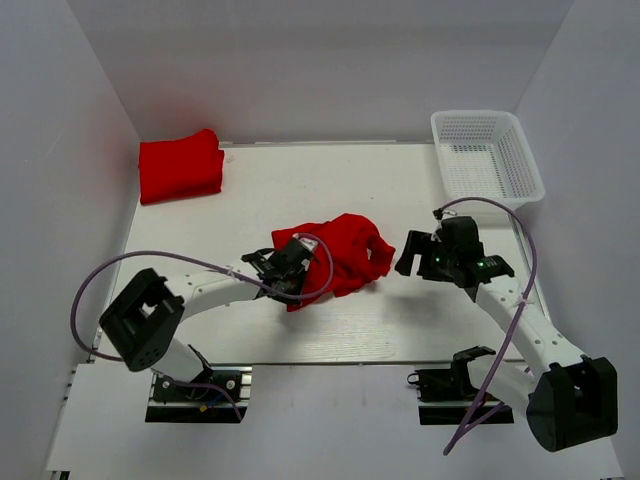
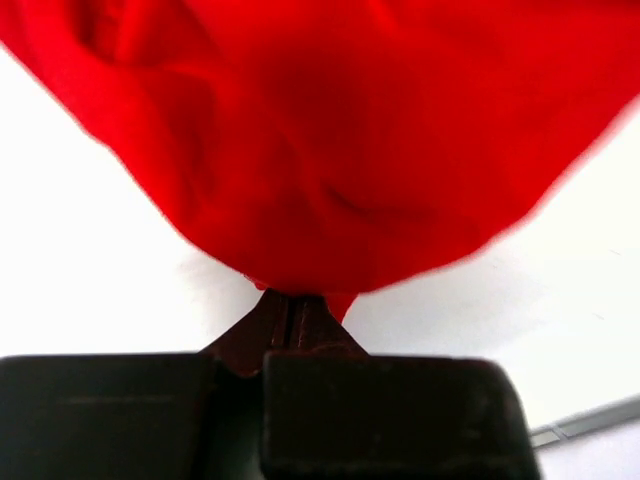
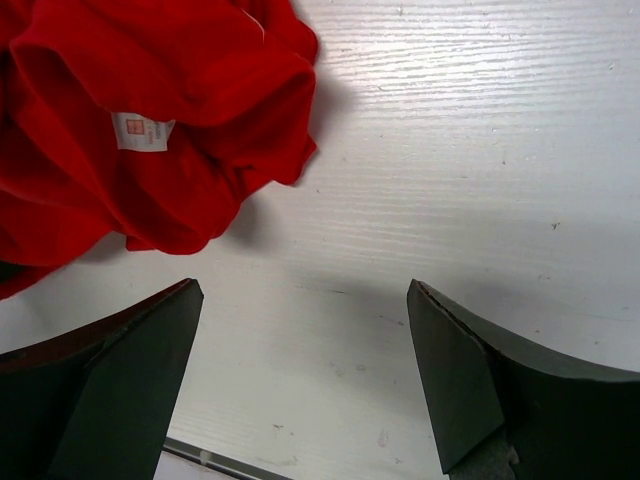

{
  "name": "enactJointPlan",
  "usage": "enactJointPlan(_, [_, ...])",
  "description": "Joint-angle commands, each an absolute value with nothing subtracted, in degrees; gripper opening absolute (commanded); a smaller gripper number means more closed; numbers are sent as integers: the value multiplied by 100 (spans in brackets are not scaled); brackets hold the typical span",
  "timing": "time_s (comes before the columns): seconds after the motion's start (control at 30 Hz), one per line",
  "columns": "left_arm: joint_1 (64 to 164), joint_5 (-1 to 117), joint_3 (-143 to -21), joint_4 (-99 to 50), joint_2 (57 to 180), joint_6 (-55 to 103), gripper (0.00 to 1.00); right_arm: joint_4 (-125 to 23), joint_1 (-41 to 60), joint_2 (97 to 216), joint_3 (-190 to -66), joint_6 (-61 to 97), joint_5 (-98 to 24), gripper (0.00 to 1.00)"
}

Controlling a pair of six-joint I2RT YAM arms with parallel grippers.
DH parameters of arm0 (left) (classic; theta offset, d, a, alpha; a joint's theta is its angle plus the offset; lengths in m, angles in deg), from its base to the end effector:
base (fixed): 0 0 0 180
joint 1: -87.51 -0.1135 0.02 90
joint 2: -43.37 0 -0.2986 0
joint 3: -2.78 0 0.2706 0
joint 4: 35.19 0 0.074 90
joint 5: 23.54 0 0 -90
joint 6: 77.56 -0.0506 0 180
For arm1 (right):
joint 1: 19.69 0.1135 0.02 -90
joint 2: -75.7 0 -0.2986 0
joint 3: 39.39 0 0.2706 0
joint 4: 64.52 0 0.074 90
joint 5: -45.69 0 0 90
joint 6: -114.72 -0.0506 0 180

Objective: Fold and stack the t-shirts
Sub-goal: Flatten out the tshirt

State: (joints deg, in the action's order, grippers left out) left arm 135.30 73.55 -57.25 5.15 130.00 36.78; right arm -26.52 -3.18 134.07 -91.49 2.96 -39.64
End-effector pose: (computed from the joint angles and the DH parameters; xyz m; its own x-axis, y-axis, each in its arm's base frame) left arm 0.2015 -0.2129 0.1761 -0.8528 0.3314 -0.4037 0.3853 0.9210 -0.0580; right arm 0.2112 0.0669 0.2513 -0.7473 0.1639 -0.6440 -0.0669 0.9456 0.3182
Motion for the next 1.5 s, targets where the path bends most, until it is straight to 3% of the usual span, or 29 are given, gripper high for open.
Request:
enactJointPlan(0.0, [13445,7305,-6082,654,12046,3793,0,-2912,-325,13520,-9035,512,-3851,89])
enactJointPlan(0.2, [13444,7190,-6258,907,11289,3793,0,-3631,-316,14117,-9008,521,-3535,89])
enactJointPlan(0.83, [13444,7199,-6557,1348,10806,3898,0,-5548,-238,16050,-9026,47,-2840,80])
enactJointPlan(0.93, [13444,7251,-6435,1348,10805,4030,0,-5698,-246,16323,-9061,47,-2726,71])
enactJointPlan(1.07, [13444,7252,-6382,1226,10683,4083,0,-5777,-220,16368,-9000,29,-2664,21])
enactJointPlan(1.1, [13444,7252,-6312,1225,10682,4083,0,-5899,-229,16185,-8965,29,-2656,0])
enactJointPlan(1.33, [13444,7998,-7029,1567,10682,4083,0,-5840,-255,14729,-8893,362,-3550,0])
enactJointPlan(1.47, [13340,9385,-7997,2113,10744,4346,0,-4893,-290,14303,-9683,976,-5521,0])
